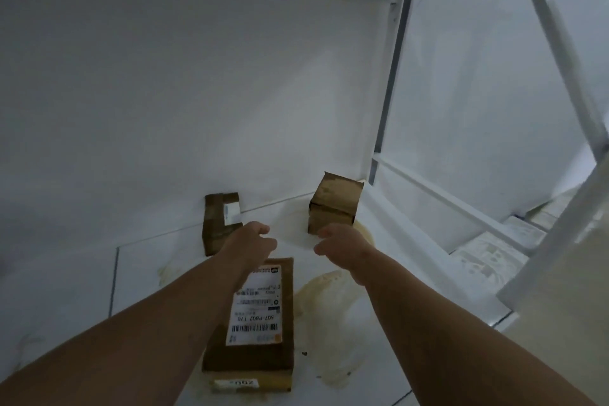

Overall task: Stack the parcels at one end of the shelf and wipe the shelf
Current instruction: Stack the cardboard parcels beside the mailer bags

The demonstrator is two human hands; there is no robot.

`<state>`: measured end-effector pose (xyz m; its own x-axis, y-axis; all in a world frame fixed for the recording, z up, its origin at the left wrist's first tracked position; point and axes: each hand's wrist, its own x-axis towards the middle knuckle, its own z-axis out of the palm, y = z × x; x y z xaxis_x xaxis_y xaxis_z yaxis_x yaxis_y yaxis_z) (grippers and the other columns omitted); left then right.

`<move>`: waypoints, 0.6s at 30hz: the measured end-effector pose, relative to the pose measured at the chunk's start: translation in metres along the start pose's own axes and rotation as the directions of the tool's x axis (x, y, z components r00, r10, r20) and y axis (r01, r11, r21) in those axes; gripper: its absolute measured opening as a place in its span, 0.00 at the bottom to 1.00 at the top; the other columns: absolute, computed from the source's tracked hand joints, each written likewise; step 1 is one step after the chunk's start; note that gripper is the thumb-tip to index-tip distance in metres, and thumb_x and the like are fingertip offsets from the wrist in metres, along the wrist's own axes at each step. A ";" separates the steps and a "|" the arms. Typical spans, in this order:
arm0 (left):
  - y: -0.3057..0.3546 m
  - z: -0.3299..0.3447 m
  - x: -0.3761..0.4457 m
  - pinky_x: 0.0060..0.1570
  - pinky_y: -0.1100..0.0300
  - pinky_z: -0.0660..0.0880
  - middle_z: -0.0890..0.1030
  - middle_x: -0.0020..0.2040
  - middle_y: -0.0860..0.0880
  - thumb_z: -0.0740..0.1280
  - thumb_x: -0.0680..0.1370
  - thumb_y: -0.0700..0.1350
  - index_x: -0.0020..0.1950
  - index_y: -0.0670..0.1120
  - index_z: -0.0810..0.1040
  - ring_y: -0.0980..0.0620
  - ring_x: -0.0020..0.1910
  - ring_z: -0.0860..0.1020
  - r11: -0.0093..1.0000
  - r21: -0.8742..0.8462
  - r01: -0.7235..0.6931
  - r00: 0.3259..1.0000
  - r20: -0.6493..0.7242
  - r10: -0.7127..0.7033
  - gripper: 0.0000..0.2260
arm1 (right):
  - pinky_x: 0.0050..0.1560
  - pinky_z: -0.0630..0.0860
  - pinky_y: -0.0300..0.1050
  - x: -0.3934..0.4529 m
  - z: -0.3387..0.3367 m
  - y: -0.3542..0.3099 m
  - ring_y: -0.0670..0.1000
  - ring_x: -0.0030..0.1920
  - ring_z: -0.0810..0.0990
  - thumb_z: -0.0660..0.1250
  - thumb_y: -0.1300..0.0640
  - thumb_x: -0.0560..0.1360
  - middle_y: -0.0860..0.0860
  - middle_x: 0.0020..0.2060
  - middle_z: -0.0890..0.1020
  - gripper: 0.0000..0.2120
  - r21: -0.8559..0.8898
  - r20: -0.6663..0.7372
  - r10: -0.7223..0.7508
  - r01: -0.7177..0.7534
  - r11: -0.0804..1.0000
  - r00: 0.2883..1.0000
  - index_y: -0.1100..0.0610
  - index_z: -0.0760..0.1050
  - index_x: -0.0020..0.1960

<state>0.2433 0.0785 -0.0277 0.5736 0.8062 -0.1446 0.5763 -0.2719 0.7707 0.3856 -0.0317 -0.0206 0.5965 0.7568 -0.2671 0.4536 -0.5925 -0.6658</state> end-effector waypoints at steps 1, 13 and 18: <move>0.002 0.001 0.002 0.35 0.66 0.69 0.75 0.59 0.47 0.65 0.79 0.46 0.70 0.46 0.70 0.59 0.41 0.73 1.000 0.003 0.015 1.000 -0.008 -0.015 0.20 | 0.63 0.73 0.49 0.007 -0.004 0.002 0.58 0.64 0.74 0.63 0.62 0.77 0.58 0.64 0.75 0.19 -0.048 0.012 0.000 0.001 0.999 1.000 0.62 0.72 0.68; 0.031 0.029 0.024 0.52 0.59 0.69 0.74 0.66 0.46 0.66 0.78 0.47 0.68 0.47 0.73 0.51 0.55 0.73 0.987 -0.107 0.120 0.976 -0.169 -0.137 0.18 | 0.69 0.61 0.53 0.112 -0.035 0.037 0.61 0.73 0.61 0.59 0.52 0.75 0.55 0.74 0.62 0.27 -0.397 0.040 -0.027 0.040 0.917 0.999 0.49 0.63 0.73; 0.036 0.037 0.028 0.50 0.60 0.69 0.75 0.63 0.47 0.66 0.78 0.47 0.67 0.47 0.73 0.52 0.53 0.73 0.983 -0.124 0.134 0.965 -0.207 -0.158 0.17 | 0.74 0.58 0.58 0.139 -0.034 0.049 0.61 0.76 0.54 0.56 0.46 0.73 0.55 0.78 0.54 0.29 -0.382 0.076 0.022 0.008 0.924 0.997 0.41 0.61 0.74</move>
<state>0.3013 0.0721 -0.0270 0.3419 0.9303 -0.1329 0.5713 -0.0934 0.8154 0.5131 0.0345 -0.0669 0.5547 0.7621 -0.3341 0.6768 -0.6467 -0.3517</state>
